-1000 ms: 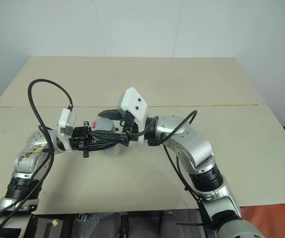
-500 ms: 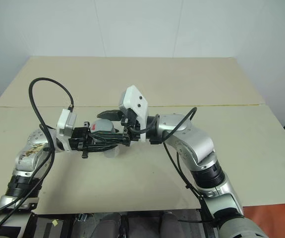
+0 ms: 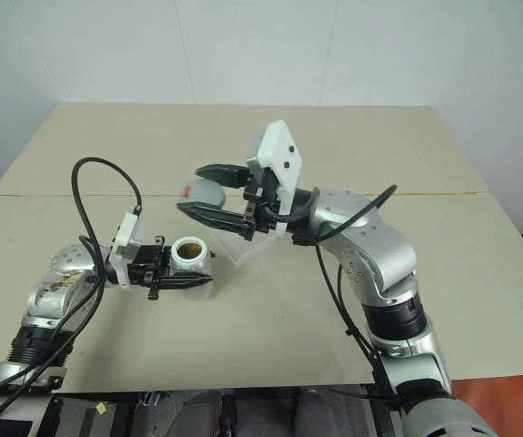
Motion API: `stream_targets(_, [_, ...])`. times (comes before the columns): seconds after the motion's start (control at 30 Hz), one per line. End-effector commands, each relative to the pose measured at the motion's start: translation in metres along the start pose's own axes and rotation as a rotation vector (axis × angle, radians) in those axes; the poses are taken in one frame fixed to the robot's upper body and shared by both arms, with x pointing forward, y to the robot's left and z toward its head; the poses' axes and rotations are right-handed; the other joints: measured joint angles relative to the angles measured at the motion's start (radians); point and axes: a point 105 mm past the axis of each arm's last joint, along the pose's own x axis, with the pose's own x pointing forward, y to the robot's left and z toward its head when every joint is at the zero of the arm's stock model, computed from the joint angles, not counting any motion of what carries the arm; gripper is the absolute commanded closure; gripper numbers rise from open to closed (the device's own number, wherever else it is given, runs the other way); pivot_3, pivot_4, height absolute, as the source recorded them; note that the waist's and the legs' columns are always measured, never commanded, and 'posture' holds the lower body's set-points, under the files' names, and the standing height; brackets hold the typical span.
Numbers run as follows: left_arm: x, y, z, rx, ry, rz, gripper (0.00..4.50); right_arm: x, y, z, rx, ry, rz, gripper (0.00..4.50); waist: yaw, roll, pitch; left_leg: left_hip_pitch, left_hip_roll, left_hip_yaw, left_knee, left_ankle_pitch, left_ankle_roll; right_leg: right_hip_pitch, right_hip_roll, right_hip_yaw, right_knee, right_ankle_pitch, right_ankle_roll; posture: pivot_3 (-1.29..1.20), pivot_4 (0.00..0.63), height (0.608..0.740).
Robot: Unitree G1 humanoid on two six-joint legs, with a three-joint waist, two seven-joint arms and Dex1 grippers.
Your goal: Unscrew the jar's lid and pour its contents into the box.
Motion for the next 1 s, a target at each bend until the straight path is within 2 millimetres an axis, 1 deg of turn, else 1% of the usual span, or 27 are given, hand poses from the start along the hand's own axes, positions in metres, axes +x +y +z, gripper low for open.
stream_targets(0.03, [-0.004, 0.01, 0.029, 0.087, -0.077, 0.062, 2.56, -0.021, -0.026, -0.003, -0.035, 0.009, -0.195, 1.78, -0.001, 0.0, 0.0, 0.0, 0.0, 0.0, 0.0, 0.0, 0.0, 0.0, 0.0, 0.0, 0.0, 0.0, 0.0, 0.0, 0.15, 0.74])
stream_targets(0.2, [-0.01, 0.019, 0.046, 0.12, -0.137, 0.134, 2.56, -0.057, -0.062, -0.042, -0.001, 0.132, -0.506, 1.78, -0.002, 0.0, 0.0, 0.0, 0.0, 0.0, 0.0, 0.001, -0.001, 0.0, 0.0, 0.0, 0.0, 0.0, 0.0, 0.0, 0.15, 0.74])
stream_targets(0.3, [-0.01, 0.02, 0.049, 0.127, -0.148, 0.149, 2.56, -0.072, -0.075, -0.059, 0.047, 0.163, -0.639, 1.78, -0.003, 0.0, 0.0, 0.0, 0.0, 0.0, 0.0, 0.001, -0.002, -0.001, 0.0, 0.0, 0.0, 0.0, 0.0, 0.0, 0.15, 0.74])
stream_targets(0.4, [-0.008, 0.02, 0.05, 0.133, -0.154, 0.159, 2.56, -0.086, -0.089, -0.089, 0.083, 0.25, -0.784, 1.78, -0.005, 0.0, 0.0, 0.0, 0.0, 0.0, 0.0, 0.001, -0.002, 0.0, 0.0, 0.0, 0.0, 0.0, 0.0, 0.0, 0.15, 0.74])
stream_targets(0.47, [-0.006, 0.019, 0.05, 0.134, -0.156, 0.161, 2.56, -0.092, -0.094, -0.108, 0.075, 0.318, -0.838, 1.78, -0.004, 0.0, 0.0, 0.0, 0.0, 0.0, 0.0, 0.001, -0.002, 0.0, 0.0, 0.0, 0.0, 0.0, 0.0, 0.0, 0.15, 0.74])
stream_targets(0.67, [-0.004, 0.017, 0.05, 0.135, -0.164, 0.174, 2.56, -0.101, -0.099, -0.147, 0.129, 0.434, -0.938, 1.78, -0.005, 0.0, 0.0, 0.0, 0.0, 0.001, -0.001, 0.003, -0.005, 0.0, 0.0, 0.001, 0.0, 0.0, 0.0, 0.0, 0.15, 0.74])
stream_targets(0.77, [-0.005, 0.017, 0.051, 0.138, -0.165, 0.19, 2.56, -0.104, -0.096, -0.158, 0.147, 0.474, -0.938, 1.78, -0.005, 0.0, 0.0, 0.0, 0.0, 0.001, -0.001, 0.003, -0.005, 0.0, 0.0, 0.001, 0.0, 0.0, 0.0, 0.0, 0.15, 0.74])
stream_targets(0.83, [-0.006, 0.018, 0.051, 0.143, -0.161, 0.198, 2.56, -0.103, -0.091, -0.158, 0.151, 0.488, -0.901, 1.07, -0.005, 0.0, 0.0, 0.0, 0.0, 0.001, -0.001, 0.003, -0.005, 0.0, 0.0, 0.001, 0.0, 0.0, 0.0, 0.0, 0.15, 0.74])
stream_targets(0.9, [-0.006, 0.019, 0.052, 0.147, -0.158, 0.201, 2.56, -0.103, -0.089, -0.155, 0.14, 0.495, -0.872, 0.6, -0.004, 0.0, 0.0, 0.0, 0.0, 0.0, -0.001, 0.003, -0.005, 0.0, 0.0, 0.001, 0.0, 0.0, 0.0, 0.0, 0.15, 0.74])
stream_targets(0.93, [-0.007, 0.019, 0.052, 0.148, -0.158, 0.201, 2.56, -0.103, -0.088, -0.152, 0.131, 0.497, -0.863, 0.21, -0.004, 0.0, 0.0, 0.0, 0.0, 0.0, -0.001, 0.003, -0.004, 0.0, 0.0, 0.001, 0.0, 0.0, 0.0, 0.0, 0.15, 0.74])
stream_targets(0.97, [-0.007, 0.02, 0.053, 0.158, -0.155, 0.209, 2.56, -0.103, -0.086, -0.146, 0.121, 0.496, -0.828, 0.04, -0.003, 0.0, 0.0, 0.0, 0.0, 0.0, -0.001, 0.003, -0.004, 0.0, 0.0, 0.001, 0.0, 0.0, 0.0, 0.0, 0.15, 0.74])
stream_targets(1.0, [-0.007, 0.023, 0.055, 0.171, -0.154, 0.216, 2.56, -0.103, -0.082, -0.137, 0.106, 0.498, -0.784, 0.04, -0.002, 0.0, 0.0, 0.0, 0.0, 0.0, -0.001, 0.003, -0.005, 0.0, 0.0, 0.001, 0.0, 0.0, 0.0, 0.0, 0.15, 0.74])
